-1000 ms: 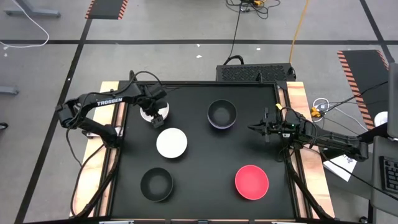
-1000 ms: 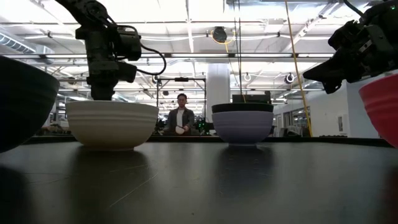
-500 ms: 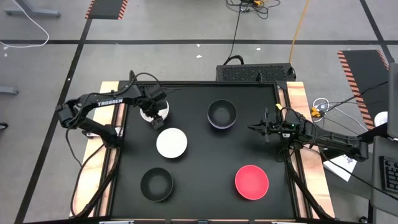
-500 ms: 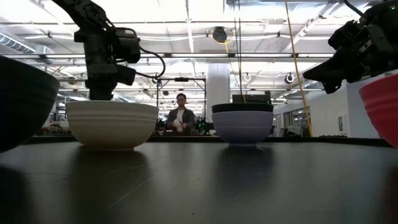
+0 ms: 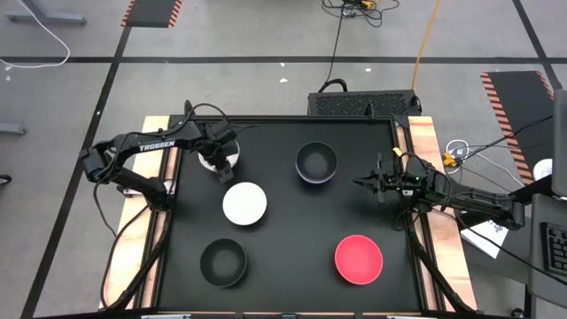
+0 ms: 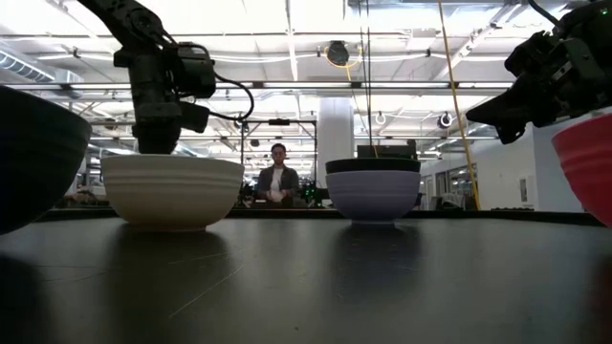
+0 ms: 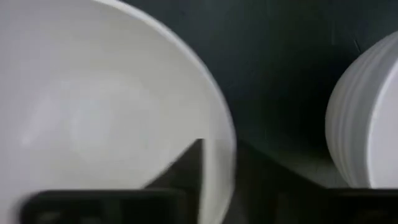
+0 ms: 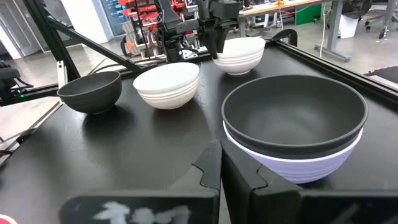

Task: Nest bowls inside each other
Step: Stack the top white bowl on top of the black bowl

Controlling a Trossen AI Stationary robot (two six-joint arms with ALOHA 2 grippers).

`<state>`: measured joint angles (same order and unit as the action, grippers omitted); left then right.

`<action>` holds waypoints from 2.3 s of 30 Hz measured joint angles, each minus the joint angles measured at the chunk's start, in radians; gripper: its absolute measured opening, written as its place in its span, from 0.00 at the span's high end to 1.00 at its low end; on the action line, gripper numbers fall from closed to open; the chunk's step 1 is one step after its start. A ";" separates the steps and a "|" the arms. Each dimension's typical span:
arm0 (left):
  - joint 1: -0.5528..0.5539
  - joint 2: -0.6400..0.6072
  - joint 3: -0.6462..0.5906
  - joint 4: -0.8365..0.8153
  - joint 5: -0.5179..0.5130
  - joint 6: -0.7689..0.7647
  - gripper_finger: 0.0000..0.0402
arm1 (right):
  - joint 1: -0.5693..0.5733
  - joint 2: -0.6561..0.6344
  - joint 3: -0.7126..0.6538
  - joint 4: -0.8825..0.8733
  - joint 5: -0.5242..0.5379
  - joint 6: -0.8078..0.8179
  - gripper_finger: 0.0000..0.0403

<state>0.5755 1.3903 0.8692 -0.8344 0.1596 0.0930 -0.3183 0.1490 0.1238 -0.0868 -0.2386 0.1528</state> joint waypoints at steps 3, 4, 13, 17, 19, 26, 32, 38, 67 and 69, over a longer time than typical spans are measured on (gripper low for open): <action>0.000 -0.003 0.001 0.004 -0.007 0.007 0.96 | 0.000 0.000 0.000 0.000 0.000 0.000 1.00; 0.000 -0.002 0.001 0.009 -0.007 0.012 0.96 | 0.000 0.000 0.000 0.000 0.000 0.000 1.00; -0.007 -0.005 0.003 0.062 -0.018 0.048 0.99 | 0.000 0.000 0.000 0.000 0.000 0.001 1.00; -0.007 -0.037 0.006 0.070 -0.022 0.067 0.99 | 0.000 0.000 0.000 -0.002 0.000 0.003 1.00; -0.007 -0.071 0.006 0.072 -0.017 0.066 0.99 | 0.000 0.000 0.000 -0.006 0.000 0.003 1.00; 0.006 -0.214 0.007 0.076 0.022 0.048 0.99 | 0.000 0.000 0.000 -0.006 0.000 0.004 1.00; -0.022 -0.336 0.008 0.108 0.046 0.018 0.99 | 0.000 0.000 0.000 -0.001 0.000 0.004 1.00; -0.072 -0.433 0.008 0.144 0.048 -0.022 0.99 | 0.000 0.000 0.000 -0.001 0.000 0.011 1.00; -0.412 -0.525 -0.127 0.624 -0.001 -0.142 0.99 | 0.000 0.000 0.000 0.000 0.000 0.016 1.00; -0.411 -0.479 -0.106 0.652 0.023 -0.133 0.99 | 0.000 0.000 0.000 0.001 0.000 0.016 1.00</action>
<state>0.1640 0.9113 0.7635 -0.1820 0.1831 -0.0402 -0.3181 0.1490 0.1234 -0.0856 -0.2382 0.1688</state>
